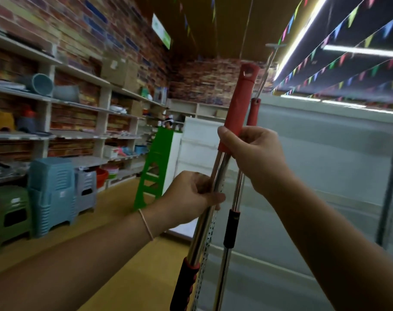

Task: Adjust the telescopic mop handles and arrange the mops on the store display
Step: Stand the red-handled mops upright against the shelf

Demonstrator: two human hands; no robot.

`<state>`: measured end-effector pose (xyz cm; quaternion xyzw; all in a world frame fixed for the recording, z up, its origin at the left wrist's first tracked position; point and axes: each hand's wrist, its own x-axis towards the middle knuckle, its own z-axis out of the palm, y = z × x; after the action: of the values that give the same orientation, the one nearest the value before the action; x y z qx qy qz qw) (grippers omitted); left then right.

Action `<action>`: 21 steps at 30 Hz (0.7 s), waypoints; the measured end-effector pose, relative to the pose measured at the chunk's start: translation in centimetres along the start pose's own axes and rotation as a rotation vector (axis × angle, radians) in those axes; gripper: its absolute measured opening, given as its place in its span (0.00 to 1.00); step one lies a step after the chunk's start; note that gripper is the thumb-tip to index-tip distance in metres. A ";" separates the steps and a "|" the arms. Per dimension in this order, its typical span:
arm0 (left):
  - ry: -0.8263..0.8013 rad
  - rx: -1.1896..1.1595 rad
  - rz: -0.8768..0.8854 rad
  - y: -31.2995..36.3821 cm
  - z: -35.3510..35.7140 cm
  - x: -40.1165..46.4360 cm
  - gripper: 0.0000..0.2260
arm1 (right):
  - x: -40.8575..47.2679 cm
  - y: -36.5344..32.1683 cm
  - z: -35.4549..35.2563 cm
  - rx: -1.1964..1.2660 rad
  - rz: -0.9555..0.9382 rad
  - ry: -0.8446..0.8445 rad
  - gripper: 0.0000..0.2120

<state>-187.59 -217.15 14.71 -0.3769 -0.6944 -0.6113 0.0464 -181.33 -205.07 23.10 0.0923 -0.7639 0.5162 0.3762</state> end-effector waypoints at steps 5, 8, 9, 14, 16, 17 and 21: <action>-0.027 0.032 0.055 1.3 0.1 2.0 0.05 | 1.4 -1.0 -0.6 -0.041 -0.024 0.074 0.11; -0.041 0.119 0.089 1.5 0.3 3.0 0.06 | 1.9 -0.9 -0.7 -0.063 -0.026 0.117 0.10; -0.040 0.145 0.097 1.4 0.5 3.2 0.06 | 2.0 -0.8 -0.8 -0.070 -0.026 0.123 0.10; -0.043 0.218 0.103 1.1 1.2 4.5 0.06 | 2.8 0.1 -1.1 -0.091 -0.019 0.161 0.09; -0.043 0.233 0.096 1.0 1.4 5.1 0.07 | 3.4 0.4 -1.2 -0.093 -0.017 0.169 0.09; -0.042 0.235 0.094 0.9 1.5 5.4 0.07 | 3.7 0.7 -1.2 -0.095 -0.016 0.176 0.09; -0.039 0.243 0.092 0.2 1.8 6.8 0.08 | 4.7 1.3 -1.3 -0.108 -0.005 0.181 0.09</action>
<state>-191.62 -212.41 17.99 -0.4121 -0.7459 -0.5124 0.1062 -184.67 -202.25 25.52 0.0267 -0.7532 0.4796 0.4494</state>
